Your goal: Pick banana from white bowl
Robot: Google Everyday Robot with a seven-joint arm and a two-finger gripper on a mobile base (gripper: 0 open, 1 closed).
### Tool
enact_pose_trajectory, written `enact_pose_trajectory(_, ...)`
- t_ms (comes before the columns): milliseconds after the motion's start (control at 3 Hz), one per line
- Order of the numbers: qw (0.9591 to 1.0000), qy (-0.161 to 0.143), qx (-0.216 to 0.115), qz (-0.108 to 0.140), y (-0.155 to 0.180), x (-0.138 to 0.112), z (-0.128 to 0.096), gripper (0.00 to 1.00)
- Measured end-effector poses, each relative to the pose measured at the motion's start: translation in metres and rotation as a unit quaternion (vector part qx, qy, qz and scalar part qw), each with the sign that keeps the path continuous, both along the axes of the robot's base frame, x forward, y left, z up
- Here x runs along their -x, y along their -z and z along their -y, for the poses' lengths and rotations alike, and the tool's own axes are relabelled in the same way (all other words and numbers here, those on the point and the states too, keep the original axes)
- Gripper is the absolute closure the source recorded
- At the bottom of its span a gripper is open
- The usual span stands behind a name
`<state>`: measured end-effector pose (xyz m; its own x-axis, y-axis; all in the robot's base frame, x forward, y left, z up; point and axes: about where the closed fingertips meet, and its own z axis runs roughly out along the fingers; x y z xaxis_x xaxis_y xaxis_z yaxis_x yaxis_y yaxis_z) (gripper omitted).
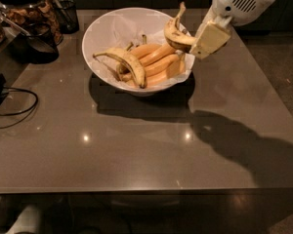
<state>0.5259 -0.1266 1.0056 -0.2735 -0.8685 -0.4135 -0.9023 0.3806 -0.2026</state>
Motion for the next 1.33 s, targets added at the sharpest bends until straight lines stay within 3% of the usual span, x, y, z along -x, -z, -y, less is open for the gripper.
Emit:
enact_pose_trajectory(333,1.0000,0.000,0.000,0.000,0.000,0.000,0.000,1.00)
enact_pose_trajectory(1000,0.9993,-0.035,-0.005,-0.011,0.008,0.076,-0.009,1.00)
enact_pose_trajectory(1333,0.9993,-0.035,-0.005,-0.011,0.008,0.076,-0.009,1.00)
